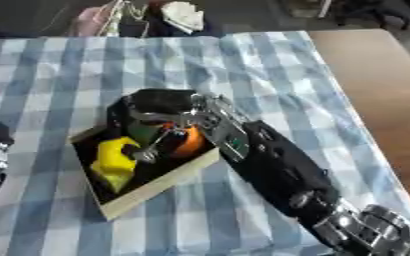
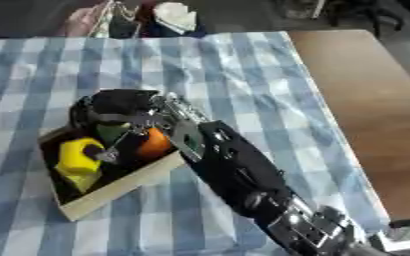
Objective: Pick up objects on the table and place them in the box.
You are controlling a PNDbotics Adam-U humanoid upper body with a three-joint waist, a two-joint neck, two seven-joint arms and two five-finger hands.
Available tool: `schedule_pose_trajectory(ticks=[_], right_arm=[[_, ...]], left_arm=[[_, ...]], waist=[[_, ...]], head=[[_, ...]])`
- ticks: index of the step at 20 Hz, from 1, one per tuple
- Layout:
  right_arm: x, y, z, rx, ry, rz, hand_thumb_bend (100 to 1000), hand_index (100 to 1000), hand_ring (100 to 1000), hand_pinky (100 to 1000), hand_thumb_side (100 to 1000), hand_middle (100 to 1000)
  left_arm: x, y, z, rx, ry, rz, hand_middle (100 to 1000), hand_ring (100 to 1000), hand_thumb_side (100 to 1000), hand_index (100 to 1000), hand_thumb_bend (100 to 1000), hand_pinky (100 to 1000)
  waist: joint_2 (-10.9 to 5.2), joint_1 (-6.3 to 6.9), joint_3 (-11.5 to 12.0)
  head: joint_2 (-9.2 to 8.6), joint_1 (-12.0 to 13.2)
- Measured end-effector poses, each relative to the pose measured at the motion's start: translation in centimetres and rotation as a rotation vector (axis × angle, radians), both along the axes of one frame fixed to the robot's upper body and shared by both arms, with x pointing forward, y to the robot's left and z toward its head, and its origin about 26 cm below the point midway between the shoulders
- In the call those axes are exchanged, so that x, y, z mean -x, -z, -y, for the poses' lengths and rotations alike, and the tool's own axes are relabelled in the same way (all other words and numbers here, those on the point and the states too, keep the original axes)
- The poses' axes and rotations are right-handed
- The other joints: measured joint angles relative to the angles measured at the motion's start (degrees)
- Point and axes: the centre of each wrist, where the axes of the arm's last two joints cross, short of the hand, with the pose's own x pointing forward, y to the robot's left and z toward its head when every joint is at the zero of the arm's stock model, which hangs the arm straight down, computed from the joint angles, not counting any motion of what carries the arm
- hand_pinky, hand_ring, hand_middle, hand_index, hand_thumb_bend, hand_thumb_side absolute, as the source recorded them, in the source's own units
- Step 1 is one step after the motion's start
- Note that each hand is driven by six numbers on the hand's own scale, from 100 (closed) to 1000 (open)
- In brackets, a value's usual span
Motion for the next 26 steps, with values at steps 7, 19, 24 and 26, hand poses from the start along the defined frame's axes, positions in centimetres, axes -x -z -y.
schedule_pose_trajectory(ticks=[7, 19, 24, 26], right_arm=[[0.1, -3.0, 2.8, -0.19, 0.161, 0.122, 100, 897, 822, 857, 175, 858], [2.4, -5.3, 10.4, -0.551, 0.326, -0.005, 100, 880, 793, 894, 406, 819], [4.3, -4.7, 14.0, -0.758, 0.356, -0.114, 100, 871, 778, 905, 429, 807], [5.0, -4.0, 15.2, -0.828, 0.361, -0.162, 100, 871, 777, 909, 434, 807]], left_arm=[[0.0, 0.0, 0.0, 0.001, -0.003, -0.002, 579, 579, 615, 808, 211, 680], [0.1, 0.3, -0.1, 0.001, -0.008, -0.012, 577, 580, 619, 806, 213, 677], [0.1, 0.3, -0.1, 0.002, -0.009, -0.012, 577, 581, 619, 803, 215, 677], [0.1, 0.3, -0.1, 0.003, -0.01, -0.009, 576, 582, 615, 802, 214, 682]], waist=[[0.0, 0.0, -0.5], [0.0, 0.01, -1.9], [0.0, 0.01, -2.7], [0.0, 0.01, -2.9]], head=[[0.0, 0.4], [0.0, 1.5], [0.0, 2.6], [0.0, 3.2]])
